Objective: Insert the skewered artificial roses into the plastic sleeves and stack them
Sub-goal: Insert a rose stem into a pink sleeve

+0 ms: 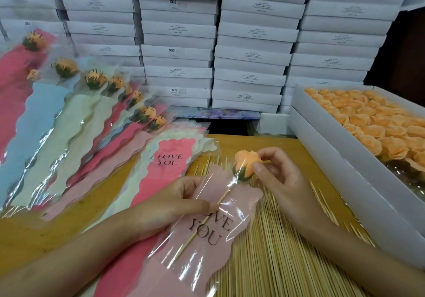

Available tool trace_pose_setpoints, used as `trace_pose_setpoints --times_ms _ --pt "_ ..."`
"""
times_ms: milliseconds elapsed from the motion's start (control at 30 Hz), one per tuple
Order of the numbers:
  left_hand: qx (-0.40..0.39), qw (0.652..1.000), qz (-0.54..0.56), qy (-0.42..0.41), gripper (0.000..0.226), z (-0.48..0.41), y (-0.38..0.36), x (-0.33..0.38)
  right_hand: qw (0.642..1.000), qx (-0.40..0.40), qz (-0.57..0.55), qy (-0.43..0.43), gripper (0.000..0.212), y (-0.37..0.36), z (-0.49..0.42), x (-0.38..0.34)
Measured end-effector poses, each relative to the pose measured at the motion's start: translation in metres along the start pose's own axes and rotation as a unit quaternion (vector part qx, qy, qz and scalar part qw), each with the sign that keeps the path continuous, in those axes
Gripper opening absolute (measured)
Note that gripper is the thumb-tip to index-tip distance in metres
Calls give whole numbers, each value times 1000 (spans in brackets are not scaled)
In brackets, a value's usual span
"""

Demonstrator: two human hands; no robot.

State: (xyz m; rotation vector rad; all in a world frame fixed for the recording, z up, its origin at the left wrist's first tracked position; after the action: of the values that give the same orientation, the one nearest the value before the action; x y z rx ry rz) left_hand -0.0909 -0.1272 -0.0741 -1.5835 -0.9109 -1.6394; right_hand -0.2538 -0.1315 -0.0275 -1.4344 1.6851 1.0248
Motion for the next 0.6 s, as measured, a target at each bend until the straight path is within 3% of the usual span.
trace_pose_setpoints --times_ms 200,400,600 --pt "-4 1000 5 -2 17 1 0 1 1000 -27 8 4 34 -7 2 -2" --pt "12 1000 1 -1 41 1 2 2 998 -59 32 19 28 -16 6 -8" --pt "12 1000 -5 -2 40 1 1 1 995 -85 50 19 19 -21 9 -10"
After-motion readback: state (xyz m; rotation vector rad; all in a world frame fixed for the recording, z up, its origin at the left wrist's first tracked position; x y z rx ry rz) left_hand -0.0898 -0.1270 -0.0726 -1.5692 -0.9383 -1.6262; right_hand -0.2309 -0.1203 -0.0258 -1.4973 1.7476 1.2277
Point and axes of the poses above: each hand's wrist, its own z-axis away from the middle knuckle, its own y-axis out of the back of the hand, x = y × z, the point moved 10 cm from there along -z, towards the middle knuckle, and after that the axes turned 4 degrees about x, right-handed, at the moved point
